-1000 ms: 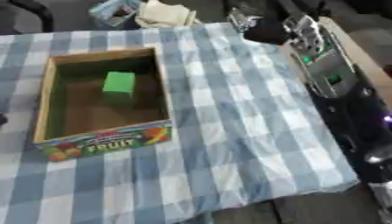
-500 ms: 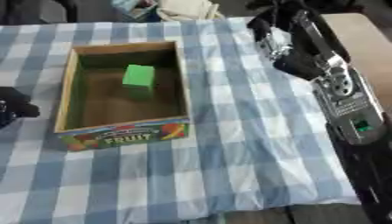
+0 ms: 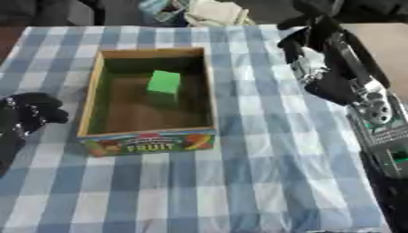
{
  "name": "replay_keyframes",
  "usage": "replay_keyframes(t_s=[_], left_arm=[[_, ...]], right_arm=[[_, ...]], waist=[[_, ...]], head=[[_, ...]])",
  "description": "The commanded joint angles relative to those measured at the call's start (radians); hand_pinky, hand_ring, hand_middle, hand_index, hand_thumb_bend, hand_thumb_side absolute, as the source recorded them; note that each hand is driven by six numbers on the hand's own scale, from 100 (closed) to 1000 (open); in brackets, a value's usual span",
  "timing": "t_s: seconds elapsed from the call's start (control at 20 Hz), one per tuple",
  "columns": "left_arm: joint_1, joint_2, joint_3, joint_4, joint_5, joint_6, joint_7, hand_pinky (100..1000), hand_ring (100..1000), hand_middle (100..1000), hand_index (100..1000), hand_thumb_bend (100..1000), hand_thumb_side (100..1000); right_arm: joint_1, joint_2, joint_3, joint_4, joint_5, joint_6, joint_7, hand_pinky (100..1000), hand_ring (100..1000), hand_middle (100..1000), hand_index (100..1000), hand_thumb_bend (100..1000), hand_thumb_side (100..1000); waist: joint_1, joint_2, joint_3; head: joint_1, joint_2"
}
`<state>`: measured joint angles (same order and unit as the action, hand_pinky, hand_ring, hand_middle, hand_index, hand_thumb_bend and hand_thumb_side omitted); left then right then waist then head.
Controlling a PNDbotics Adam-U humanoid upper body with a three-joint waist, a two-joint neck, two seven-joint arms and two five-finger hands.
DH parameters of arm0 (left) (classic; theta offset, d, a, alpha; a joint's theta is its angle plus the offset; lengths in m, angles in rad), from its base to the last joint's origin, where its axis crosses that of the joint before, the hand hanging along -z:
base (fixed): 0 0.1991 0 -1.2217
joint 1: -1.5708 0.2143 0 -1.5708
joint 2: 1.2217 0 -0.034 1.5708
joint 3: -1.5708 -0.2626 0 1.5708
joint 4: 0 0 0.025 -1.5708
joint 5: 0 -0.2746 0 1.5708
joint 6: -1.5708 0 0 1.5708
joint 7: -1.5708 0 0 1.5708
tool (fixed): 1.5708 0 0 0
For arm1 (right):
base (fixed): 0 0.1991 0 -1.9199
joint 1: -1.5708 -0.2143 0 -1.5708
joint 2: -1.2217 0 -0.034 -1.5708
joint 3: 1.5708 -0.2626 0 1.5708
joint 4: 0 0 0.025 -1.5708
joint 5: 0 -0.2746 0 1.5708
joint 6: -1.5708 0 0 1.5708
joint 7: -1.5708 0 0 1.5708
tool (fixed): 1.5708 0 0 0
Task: Pick up objects on the table and place them in the box.
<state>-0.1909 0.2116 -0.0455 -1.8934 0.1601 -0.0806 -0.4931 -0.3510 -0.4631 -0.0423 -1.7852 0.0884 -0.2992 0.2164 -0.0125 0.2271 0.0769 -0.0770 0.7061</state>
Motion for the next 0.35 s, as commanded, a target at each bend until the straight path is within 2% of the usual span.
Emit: replay_keyframes(t_s=[0.05, 0.2, 0.35], left_arm=[[-0.003, 0.004, 0.007, -0.007, -0.012, -0.004, 0.007, 772, 720, 697, 823, 100, 739], [-0.001, 0.001, 0.009, -0.005, -0.019, -0.004, 0.018, 766, 708, 683, 819, 100, 748], [-0.001, 0.003, 0.007, -0.006, -0.026, -0.008, 0.022, 766, 707, 681, 818, 100, 744]], right_arm=[[-0.004, -0.01, -0.003, -0.022, 0.01, -0.005, 0.008, 656, 657, 746, 1000, 100, 594], [-0.004, -0.008, -0.001, -0.021, 0.012, -0.007, 0.011, 654, 655, 745, 1000, 100, 594], [-0.003, -0.003, -0.003, -0.02, 0.011, -0.006, 0.011, 652, 652, 742, 1000, 100, 595]], waist=[[0.004, -0.01, -0.007], [0.008, -0.003, -0.011], [0.014, 0.001, -0.023]], head=[[0.027, -0.024], [0.049, -0.036], [0.052, -0.039]])
